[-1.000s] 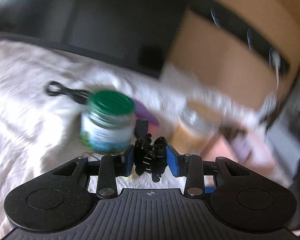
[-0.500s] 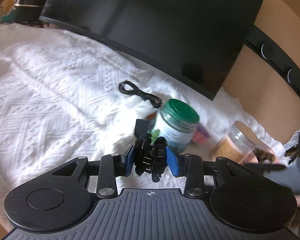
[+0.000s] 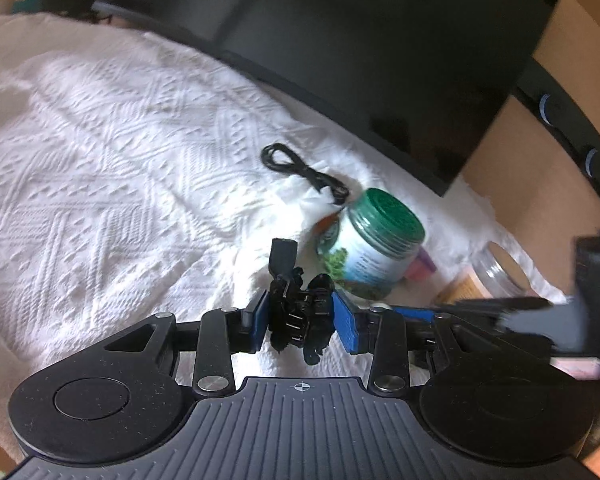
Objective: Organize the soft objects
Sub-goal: 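Lift the black hair clip with the left tool while the right tool grasps the brown cord keychain, then carry the clip and keychain over the pink box and open both tools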
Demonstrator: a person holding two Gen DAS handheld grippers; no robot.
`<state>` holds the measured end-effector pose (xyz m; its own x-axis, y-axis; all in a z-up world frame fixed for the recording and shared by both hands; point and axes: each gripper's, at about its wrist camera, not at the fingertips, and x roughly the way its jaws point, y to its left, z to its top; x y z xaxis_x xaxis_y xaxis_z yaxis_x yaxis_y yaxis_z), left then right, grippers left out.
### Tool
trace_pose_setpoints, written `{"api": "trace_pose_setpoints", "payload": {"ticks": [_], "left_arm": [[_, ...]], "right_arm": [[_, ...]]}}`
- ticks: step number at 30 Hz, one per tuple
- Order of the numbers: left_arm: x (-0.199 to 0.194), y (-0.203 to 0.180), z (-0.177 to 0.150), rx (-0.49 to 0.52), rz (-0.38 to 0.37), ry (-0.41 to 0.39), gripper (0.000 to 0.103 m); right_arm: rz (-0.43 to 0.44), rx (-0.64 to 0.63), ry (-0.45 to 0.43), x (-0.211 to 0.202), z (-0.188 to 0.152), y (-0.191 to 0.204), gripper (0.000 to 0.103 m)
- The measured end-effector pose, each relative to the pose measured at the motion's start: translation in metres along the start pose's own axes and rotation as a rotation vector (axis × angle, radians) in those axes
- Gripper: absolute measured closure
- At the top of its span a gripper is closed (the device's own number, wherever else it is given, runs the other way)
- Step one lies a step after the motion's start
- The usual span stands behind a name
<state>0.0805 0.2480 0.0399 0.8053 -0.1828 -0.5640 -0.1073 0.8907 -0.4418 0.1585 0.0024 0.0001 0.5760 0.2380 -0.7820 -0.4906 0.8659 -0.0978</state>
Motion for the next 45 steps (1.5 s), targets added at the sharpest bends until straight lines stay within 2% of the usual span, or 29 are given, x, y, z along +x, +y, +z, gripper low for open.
{"api": "trace_pose_setpoints", "payload": {"ticks": [5,10,13,15,20,24,26,33,38,39,41,42,45], "left_arm": [[-0.007,-0.018,0.007,0.087,-0.055,-0.049,0.062],[-0.013,-0.063,0.042,0.192,-0.039,-0.105,0.062],[-0.017,-0.102,0.075,0.289,-0.036,-0.17,0.062],[-0.016,-0.129,0.098,0.331,-0.062,-0.194,0.062],[0.001,-0.192,0.13,0.413,-0.142,-0.173,0.062],[0.037,-0.248,0.12,0.519,-0.203,-0.095,0.062],[0.053,-0.272,0.105,0.562,-0.196,-0.067,0.062],[0.088,-0.329,0.044,0.683,-0.276,0.061,0.062],[0.096,-0.339,0.014,0.718,-0.299,0.141,0.062],[0.099,-0.338,0.011,0.704,-0.317,0.177,0.062],[0.11,-0.33,0.004,0.659,-0.39,0.298,0.061],[0.118,-0.328,-0.002,0.65,-0.405,0.359,0.061],[0.131,-0.32,-0.015,0.624,-0.39,0.441,0.063]], "right_arm": [[0.042,-0.001,-0.05,-0.048,0.002,-0.003,0.088],[0.034,0.026,-0.14,-0.107,0.022,-0.021,0.088],[-0.008,0.052,-0.21,-0.147,0.037,-0.042,0.088],[-0.059,0.076,-0.245,-0.173,0.045,-0.06,0.088],[-0.218,0.141,-0.305,-0.228,0.045,-0.102,0.088],[-0.329,0.208,-0.338,-0.261,0.024,-0.132,0.088],[-0.361,0.238,-0.333,-0.269,0.01,-0.144,0.088],[-0.381,0.337,-0.295,-0.273,-0.03,-0.173,0.088],[-0.354,0.373,-0.283,-0.266,-0.043,-0.176,0.088],[-0.346,0.381,-0.28,-0.263,-0.045,-0.177,0.088],[-0.32,0.402,-0.263,-0.259,-0.053,-0.181,0.087],[-0.302,0.42,-0.248,-0.254,-0.057,-0.184,0.084],[-0.29,0.486,-0.201,-0.241,-0.064,-0.192,0.07]]}}
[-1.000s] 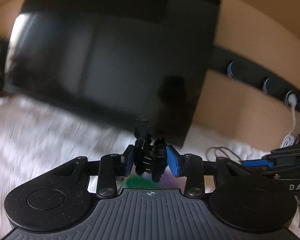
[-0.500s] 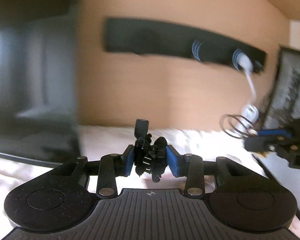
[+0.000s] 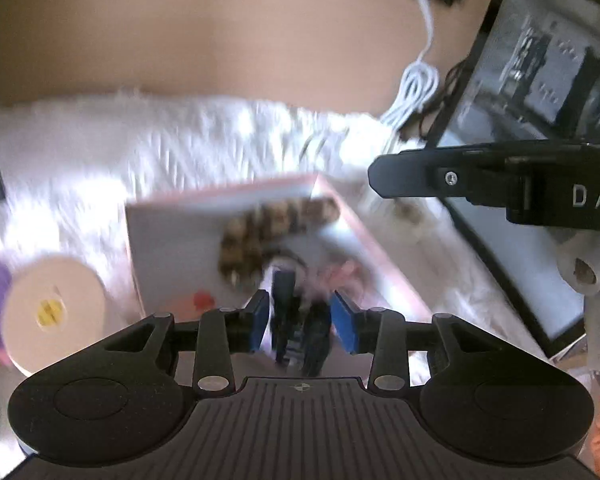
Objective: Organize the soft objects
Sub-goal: 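Carry the clip and keychain over the pink box and open both tools, then grasp the black USB cable with the left tool while the right tool grasps the white tissue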
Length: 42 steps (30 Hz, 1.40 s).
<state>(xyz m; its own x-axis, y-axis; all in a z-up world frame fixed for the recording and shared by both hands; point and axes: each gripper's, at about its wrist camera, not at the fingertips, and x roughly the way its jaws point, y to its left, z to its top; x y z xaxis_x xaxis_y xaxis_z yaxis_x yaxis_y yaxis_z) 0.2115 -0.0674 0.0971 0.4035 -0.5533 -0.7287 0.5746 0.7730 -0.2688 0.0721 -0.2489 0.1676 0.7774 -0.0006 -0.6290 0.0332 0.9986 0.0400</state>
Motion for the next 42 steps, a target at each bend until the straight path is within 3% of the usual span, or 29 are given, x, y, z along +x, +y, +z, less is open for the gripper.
{"api": "trace_pose_setpoints", "payload": {"ticks": [3,4,8,14,19,24,28,34,37,42], "left_arm": [[0.002,0.022,-0.002,-0.202,-0.128,-0.01,0.063],[0.0,0.027,-0.003,-0.225,-0.129,-0.03,0.063],[-0.017,0.017,-0.004,-0.1,0.012,-0.128,0.063],[-0.045,0.038,-0.016,-0.093,0.041,-0.178,0.063],[-0.124,0.098,-0.025,-0.211,0.174,-0.3,0.063],[-0.198,0.165,-0.039,-0.37,0.355,-0.4,0.063],[-0.208,0.218,-0.054,-0.547,0.4,-0.339,0.063],[-0.178,0.278,-0.074,-0.782,0.303,-0.239,0.063],[-0.168,0.294,-0.076,-0.823,0.3,-0.239,0.063],[-0.148,0.305,-0.073,-0.817,0.364,-0.239,0.063]], "right_arm": [[-0.006,0.015,0.007,0.004,-0.004,-0.002,0.063],[-0.009,0.017,0.003,0.003,-0.006,-0.003,0.06],[-0.012,0.003,-0.018,0.0,-0.012,-0.001,0.048],[-0.001,-0.033,-0.005,0.006,-0.012,0.017,0.047],[0.058,-0.074,-0.057,0.002,0.016,0.052,0.047],[0.13,-0.181,-0.109,0.006,0.056,0.109,0.045],[0.219,-0.189,-0.067,0.031,0.081,0.147,0.044],[0.242,-0.251,0.043,0.085,0.082,0.193,0.044],[0.241,-0.271,0.073,0.103,0.077,0.201,0.044],[0.224,-0.258,0.125,0.124,0.068,0.193,0.044]]}}
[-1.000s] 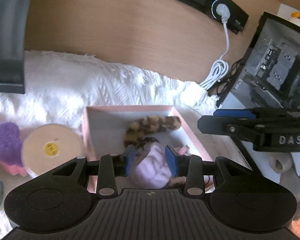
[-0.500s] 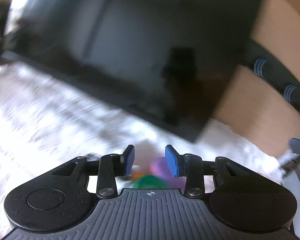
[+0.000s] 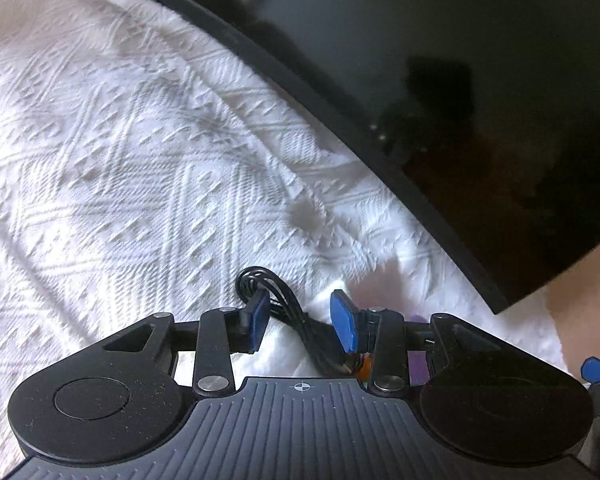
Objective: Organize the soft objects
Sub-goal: 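Grasp the black USB cable with the left tool while the right tool grasps the white tissue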
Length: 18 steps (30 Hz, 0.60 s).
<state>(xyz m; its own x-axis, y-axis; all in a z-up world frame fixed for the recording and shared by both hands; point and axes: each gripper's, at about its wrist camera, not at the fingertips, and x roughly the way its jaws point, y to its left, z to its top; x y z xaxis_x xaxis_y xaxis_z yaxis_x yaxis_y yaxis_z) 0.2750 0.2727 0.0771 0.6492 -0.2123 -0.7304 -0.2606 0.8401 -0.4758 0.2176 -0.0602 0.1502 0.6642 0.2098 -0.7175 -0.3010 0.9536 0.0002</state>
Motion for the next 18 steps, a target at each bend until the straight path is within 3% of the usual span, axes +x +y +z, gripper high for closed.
{"api": "trace_pose_setpoints", "payload": {"ticks": [9,14,15,16,18], "left_arm": [[0.002,-0.013,-0.021,0.238,0.052,-0.062,0.062],[0.011,-0.019,-0.028,0.273,0.052,-0.028,0.061],[0.012,-0.023,-0.029,0.307,0.07,-0.046,0.063],[0.014,-0.025,-0.029,0.325,0.076,-0.055,0.072],[0.01,-0.022,-0.027,0.309,0.042,-0.082,0.08]], "right_arm": [[-0.02,0.006,0.014,0.013,0.001,-0.001,0.044],[-0.018,-0.022,0.005,0.018,0.004,0.017,0.044],[-0.017,-0.023,-0.002,0.017,0.004,0.02,0.044],[-0.017,-0.024,-0.007,0.016,0.004,0.023,0.044],[-0.017,-0.031,-0.009,0.014,0.004,0.027,0.044]]}}
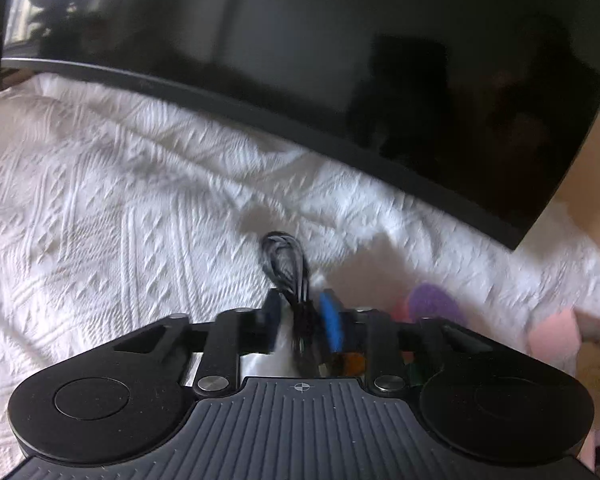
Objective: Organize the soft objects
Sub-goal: 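Grasp the black USB cable with the left tool while the right tool grasps the white tissue, then carry the cable and tissue into the pink box and open both tools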
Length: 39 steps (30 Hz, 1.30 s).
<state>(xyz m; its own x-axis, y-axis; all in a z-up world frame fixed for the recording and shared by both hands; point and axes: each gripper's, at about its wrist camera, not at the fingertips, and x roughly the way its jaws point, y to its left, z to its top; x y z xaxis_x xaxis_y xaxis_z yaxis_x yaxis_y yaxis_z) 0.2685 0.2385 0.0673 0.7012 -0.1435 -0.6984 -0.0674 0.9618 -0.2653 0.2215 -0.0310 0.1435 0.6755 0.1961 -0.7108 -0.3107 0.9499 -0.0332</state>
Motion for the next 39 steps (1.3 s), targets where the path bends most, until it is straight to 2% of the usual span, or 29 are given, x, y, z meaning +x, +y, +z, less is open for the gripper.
{"api": "trace_pose_setpoints", "payload": {"ticks": [1,6,11,14,19,24,26,28,29,31,32,33,34,36,39], "left_arm": [[-0.003,0.003,0.0,-0.01,-0.021,-0.016,0.083],[-0.03,0.036,-0.001,-0.068,-0.091,-0.114,0.085],[-0.05,0.078,-0.006,-0.054,-0.086,-0.135,0.085],[-0.055,0.105,-0.012,-0.036,-0.098,-0.142,0.085],[-0.055,0.136,-0.022,-0.06,-0.145,-0.136,0.085],[-0.057,0.138,-0.021,-0.071,-0.207,-0.156,0.085],[-0.056,0.138,-0.022,-0.067,-0.225,-0.149,0.085],[-0.054,0.138,-0.023,-0.073,-0.237,-0.14,0.085],[-0.054,0.139,-0.023,-0.081,-0.244,-0.137,0.085],[-0.052,0.142,-0.023,-0.102,-0.258,-0.132,0.085],[-0.052,0.144,-0.023,-0.11,-0.259,-0.131,0.085],[-0.052,0.145,-0.023,-0.116,-0.257,-0.131,0.085],[-0.052,0.145,-0.023,-0.12,-0.255,-0.133,0.085],[-0.052,0.144,-0.023,-0.122,-0.249,-0.134,0.085],[-0.053,0.141,-0.022,-0.109,-0.218,-0.149,0.085]], "right_arm": [[-0.002,-0.005,-0.001,-0.002,0.0,0.002,0.044],[0.026,0.011,0.006,0.001,0.008,0.007,0.044],[0.131,0.072,0.119,0.04,0.015,0.022,0.044],[0.16,0.102,0.192,0.071,0.018,0.036,0.042],[0.111,0.143,0.311,0.127,0.019,0.055,0.041],[-0.002,0.029,0.389,0.167,0.013,0.076,0.036],[-0.004,0.014,0.384,0.175,0.012,0.078,0.036],[0.034,0.062,0.388,0.18,0.014,0.072,0.036],[0.052,0.092,0.396,0.183,0.015,0.068,0.038],[0.068,0.113,0.411,0.185,0.017,0.066,0.053],[0.068,0.107,0.41,0.184,0.017,0.066,0.054],[0.066,0.098,0.404,0.18,0.017,0.067,0.063],[0.066,0.088,0.396,0.175,0.017,0.068,0.077],[0.075,0.07,0.37,0.163,0.02,0.072,0.089],[0.125,0.065,0.287,0.134,0.029,0.078,0.091]]}}
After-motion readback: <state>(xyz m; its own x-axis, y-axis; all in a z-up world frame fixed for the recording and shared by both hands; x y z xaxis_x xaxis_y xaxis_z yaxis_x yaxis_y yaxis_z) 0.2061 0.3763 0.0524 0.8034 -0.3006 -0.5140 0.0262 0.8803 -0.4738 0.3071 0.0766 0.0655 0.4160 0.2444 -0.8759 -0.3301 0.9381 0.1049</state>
